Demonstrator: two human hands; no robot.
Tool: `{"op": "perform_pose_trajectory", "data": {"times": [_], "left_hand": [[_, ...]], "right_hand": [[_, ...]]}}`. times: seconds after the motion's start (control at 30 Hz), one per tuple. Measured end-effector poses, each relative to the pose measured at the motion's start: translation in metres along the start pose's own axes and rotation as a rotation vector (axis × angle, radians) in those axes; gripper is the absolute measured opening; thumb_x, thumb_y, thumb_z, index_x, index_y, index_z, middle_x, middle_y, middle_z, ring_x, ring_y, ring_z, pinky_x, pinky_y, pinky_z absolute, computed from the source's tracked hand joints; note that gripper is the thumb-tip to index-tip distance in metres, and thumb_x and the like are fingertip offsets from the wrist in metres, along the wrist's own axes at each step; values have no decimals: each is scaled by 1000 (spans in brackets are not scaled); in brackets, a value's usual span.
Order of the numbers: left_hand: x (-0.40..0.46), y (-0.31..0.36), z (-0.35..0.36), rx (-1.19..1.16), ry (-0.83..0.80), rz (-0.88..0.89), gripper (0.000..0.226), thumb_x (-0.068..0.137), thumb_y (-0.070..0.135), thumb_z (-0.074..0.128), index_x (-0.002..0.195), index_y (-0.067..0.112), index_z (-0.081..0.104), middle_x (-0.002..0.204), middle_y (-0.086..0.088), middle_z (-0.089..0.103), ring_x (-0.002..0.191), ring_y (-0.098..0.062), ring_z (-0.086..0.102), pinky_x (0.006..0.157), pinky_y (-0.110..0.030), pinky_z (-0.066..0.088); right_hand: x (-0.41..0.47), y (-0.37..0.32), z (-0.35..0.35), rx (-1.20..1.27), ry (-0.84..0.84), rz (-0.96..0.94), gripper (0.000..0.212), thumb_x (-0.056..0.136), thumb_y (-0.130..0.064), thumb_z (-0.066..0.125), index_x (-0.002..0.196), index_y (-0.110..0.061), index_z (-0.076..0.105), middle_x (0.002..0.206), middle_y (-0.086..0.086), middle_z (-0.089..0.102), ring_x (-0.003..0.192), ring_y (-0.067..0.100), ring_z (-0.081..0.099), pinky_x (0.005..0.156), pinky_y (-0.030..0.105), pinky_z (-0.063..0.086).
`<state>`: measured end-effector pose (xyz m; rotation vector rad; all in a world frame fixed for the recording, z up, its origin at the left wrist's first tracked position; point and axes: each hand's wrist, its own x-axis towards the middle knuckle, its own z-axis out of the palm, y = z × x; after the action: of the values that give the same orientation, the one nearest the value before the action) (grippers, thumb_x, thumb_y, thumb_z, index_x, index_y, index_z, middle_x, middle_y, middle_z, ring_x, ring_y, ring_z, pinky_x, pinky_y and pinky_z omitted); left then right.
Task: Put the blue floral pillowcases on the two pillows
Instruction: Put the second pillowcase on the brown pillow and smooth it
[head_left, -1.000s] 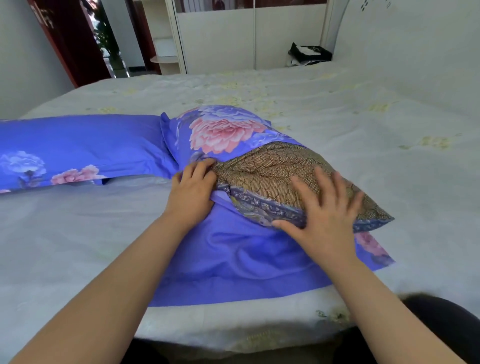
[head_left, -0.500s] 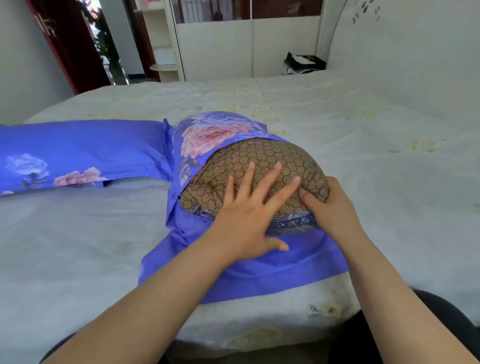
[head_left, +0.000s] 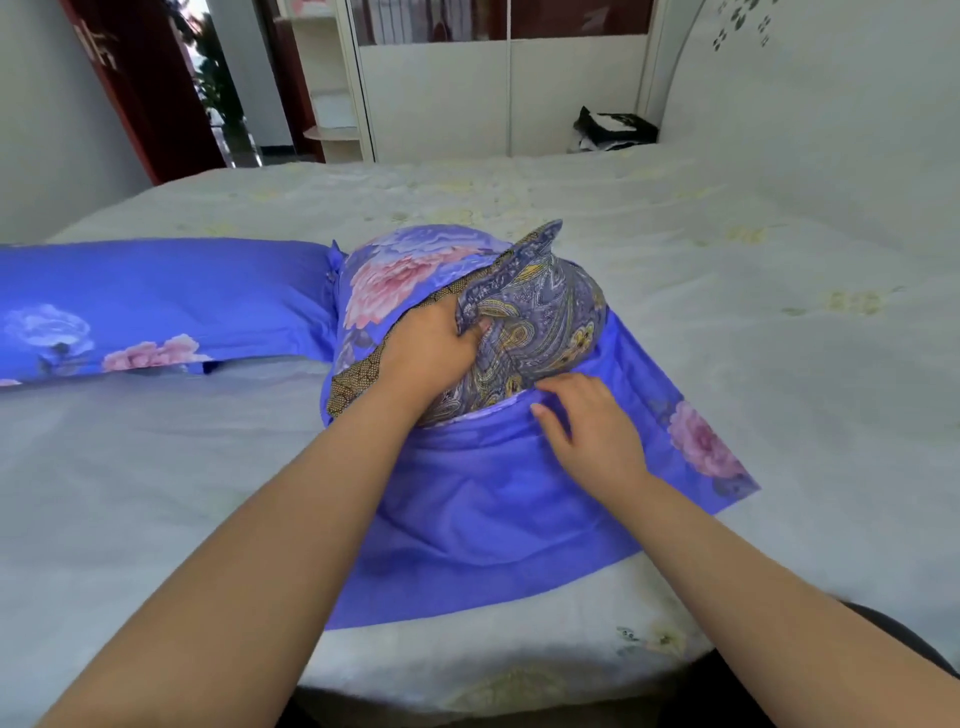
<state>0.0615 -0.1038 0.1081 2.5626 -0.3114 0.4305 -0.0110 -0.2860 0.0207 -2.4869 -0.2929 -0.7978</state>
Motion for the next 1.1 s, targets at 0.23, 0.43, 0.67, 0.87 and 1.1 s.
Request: {"op": "perform_pose_trajectory", "data": {"times": [0.23,0.43,0.67,0.87,1.1], "left_hand": [[6,-5,1,30,5,-3,43,90,49,52,113,13,58,106,-12,65,100,-33,59,76,-36,47],[-11,19,7,367,-140,82,43,87,60,47,85,18,54,95,-11,64,91,-32,62,64,-32,42],[-17,21,14,338,-528,32,35,97,26,41,124,10,56,132,-13,55,118,-31,54,91,-32,43],[-40,-8,-27,-485,-375,61,13,83,21,68,95,23,63,97,12,65,87,-6,60,88,-29,47],[-105,-48,-4,115,138,256,38,82,51,48,105,21,59,118,-2,51,106,-26,46,94,-37,41]], "right_hand": [[14,7,18,-391,-3,-108,27,70,-32,65,93,-18,64,100,5,55,93,28,49,74,38,46],[23,16,-19,-265,130,-232,18,80,-25,49,70,-11,57,70,5,57,67,27,54,65,29,39],[47,-32,-38,-112,322,-311,25,72,-11,47,93,-18,59,82,2,63,80,19,50,65,30,43],[49,-33,-42,-340,70,-409,37,77,-16,39,102,-14,66,87,6,68,74,29,63,58,31,47],[50,-36,-54,-237,-249,197,40,95,-50,37,69,-21,49,93,11,67,91,34,60,71,35,43]]}}
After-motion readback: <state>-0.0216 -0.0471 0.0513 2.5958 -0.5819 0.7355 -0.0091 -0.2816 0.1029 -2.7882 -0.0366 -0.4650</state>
